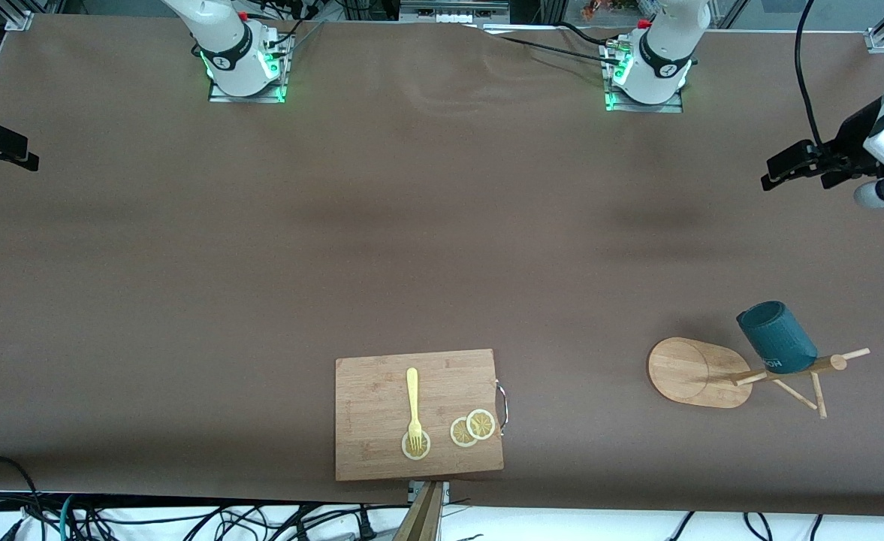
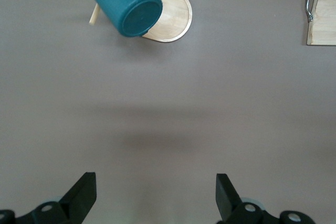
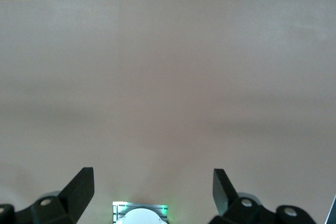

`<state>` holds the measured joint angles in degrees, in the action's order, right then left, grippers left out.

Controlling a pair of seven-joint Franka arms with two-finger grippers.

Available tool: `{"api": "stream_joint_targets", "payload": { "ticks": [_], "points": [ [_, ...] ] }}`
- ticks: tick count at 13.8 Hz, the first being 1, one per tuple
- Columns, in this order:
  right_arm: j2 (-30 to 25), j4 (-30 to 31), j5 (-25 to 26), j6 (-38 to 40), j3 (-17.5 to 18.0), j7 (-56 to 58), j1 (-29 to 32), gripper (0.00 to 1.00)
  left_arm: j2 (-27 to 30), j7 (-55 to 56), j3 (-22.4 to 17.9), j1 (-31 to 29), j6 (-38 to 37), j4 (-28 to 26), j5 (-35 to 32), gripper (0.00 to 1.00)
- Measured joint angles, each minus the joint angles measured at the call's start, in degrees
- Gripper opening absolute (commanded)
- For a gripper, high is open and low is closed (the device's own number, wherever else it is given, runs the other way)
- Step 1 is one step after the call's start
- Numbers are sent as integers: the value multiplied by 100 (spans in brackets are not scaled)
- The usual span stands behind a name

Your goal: Pass cup and hang on rack

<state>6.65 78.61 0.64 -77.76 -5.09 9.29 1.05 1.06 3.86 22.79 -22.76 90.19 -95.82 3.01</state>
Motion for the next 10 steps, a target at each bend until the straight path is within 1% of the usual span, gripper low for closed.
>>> {"api": "stream_joint_targets", "payload": {
  "ticks": [1,3,4,5,6,10],
  "points": [
    [0,0,0,0,-1,0,1,100,-22,12,-420,567,-2,33,-135,100],
    [0,0,0,0,-1,0,1,100,-14,28,-1583,1906,-11,66,-252,100],
    [0,0,0,0,0,0,1,100,-14,37,-2054,2396,-13,86,-259,100],
    [0,0,0,0,0,0,1,100,-14,92,-2288,2634,-14,99,-259,100],
    [0,0,0,0,0,0,1,100,-14,218,-2346,2704,-14,108,-259,100],
    [0,0,0,0,0,0,1,100,3,508,-2338,2773,-19,134,-259,100]
  ]
}}
